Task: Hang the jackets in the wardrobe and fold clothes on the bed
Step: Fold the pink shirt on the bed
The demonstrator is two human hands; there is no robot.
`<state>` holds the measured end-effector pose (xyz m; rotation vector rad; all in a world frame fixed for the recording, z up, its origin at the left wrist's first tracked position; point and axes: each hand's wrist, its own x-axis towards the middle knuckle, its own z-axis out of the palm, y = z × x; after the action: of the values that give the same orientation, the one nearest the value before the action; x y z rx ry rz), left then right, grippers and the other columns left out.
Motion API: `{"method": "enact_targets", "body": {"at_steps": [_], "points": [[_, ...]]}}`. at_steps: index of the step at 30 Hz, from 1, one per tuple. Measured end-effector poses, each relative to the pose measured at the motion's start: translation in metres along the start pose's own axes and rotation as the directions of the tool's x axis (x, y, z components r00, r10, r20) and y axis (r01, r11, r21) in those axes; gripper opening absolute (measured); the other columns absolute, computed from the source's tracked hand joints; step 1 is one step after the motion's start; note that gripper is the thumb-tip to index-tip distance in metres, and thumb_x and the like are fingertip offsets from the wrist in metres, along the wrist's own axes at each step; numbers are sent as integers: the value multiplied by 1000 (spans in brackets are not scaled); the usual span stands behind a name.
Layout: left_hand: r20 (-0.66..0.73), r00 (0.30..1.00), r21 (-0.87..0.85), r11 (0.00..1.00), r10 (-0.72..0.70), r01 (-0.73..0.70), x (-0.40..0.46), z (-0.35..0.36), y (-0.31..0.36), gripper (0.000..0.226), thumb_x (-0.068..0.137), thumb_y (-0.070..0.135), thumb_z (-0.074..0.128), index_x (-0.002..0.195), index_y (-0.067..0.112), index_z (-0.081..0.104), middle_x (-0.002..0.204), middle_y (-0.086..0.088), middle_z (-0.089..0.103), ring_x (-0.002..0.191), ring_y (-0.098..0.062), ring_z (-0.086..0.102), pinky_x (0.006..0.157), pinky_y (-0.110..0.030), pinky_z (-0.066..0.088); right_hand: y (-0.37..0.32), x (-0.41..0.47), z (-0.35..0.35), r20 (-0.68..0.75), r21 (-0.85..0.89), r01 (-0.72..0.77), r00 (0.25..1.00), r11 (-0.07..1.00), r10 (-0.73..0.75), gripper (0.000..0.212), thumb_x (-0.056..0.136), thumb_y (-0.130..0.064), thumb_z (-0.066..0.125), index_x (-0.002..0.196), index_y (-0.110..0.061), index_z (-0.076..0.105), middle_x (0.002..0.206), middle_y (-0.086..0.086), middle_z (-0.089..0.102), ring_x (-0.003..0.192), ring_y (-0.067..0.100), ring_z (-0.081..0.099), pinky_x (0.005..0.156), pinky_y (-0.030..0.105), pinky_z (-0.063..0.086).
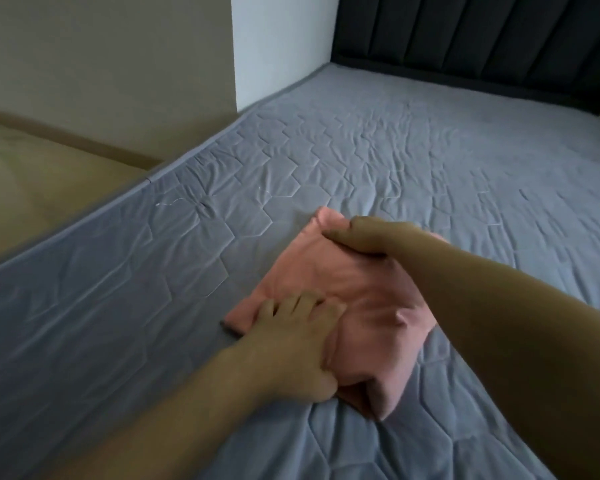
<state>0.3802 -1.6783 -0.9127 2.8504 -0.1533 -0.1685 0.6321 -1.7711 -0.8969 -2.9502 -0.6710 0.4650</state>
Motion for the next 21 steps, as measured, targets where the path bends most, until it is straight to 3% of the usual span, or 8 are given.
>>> {"method": "enact_targets", "body": {"at_steps": [3,6,9,11,13,15,17,21], "points": [[53,996,177,983,-67,57,-4,-3,10,86,78,42,54,150,35,8,157,6,2,145,-19,7,114,-49,10,6,-6,-2,-134,-111,91,985,990,-106,85,80,-84,25,136,-25,48,129,12,58,113,29,57,86,36,40],[-286,958,325,940,-4,101,-4,-16,29,50,67,35,45,115,23,45,125,-6,42,115,-29,43,92,-42,31,32,-9,-24,-253,-103,-56,967,993,28,65,87,-72,27,129,-31,54,125,9,60,103,30,59,77,35,38],[-356,912,-130,977,-204,167,2,-17,49,26,70,43,42,86,24,35,89,5,45,82,-19,51,66,-32,38,75,-11,-38,-225,-65,-254,946,965,234,59,94,-57,29,131,-18,54,137,14,53,121,34,51,97,40,41],[-95,892,-516,788,-443,336,6,-14,59,46,64,59,48,92,24,38,85,7,53,72,-11,53,57,-27,37,95,-16,-27,-110,65,-283,951,957,289,70,96,-62,24,142,-12,43,148,17,40,133,35,41,110,43,30],[99,855,-742,535,-509,405,6,-5,65,72,48,69,48,103,22,48,92,4,63,80,-12,61,66,-29,45,103,-20,-15,-3,182,-229,972,956,234,79,94,-68,20,150,-13,30,156,13,27,143,30,27,116,40,17],[118,859,-849,398,-498,347,3,7,69,64,47,70,48,90,27,62,86,9,65,78,-5,61,68,-31,42,113,-16,-13,17,156,-175,985,972,174,77,93,-67,27,153,-18,21,158,10,22,145,27,23,118,39,13],[18,854,-871,411,-521,269,4,13,73,52,54,73,48,72,28,67,71,12,62,67,-4,57,67,-34,42,121,-12,-14,9,106,-187,982,977,187,82,90,-70,33,153,-18,20,158,9,24,143,29,26,118,43,17],[24,835,-894,362,-550,264,8,16,80,56,69,66,52,84,16,73,80,4,73,78,-14,64,81,-40,50,121,-16,15,-173,91,-177,966,980,190,79,89,-71,31,142,-12,35,140,19,48,126,36,47,103,46,38]]}}
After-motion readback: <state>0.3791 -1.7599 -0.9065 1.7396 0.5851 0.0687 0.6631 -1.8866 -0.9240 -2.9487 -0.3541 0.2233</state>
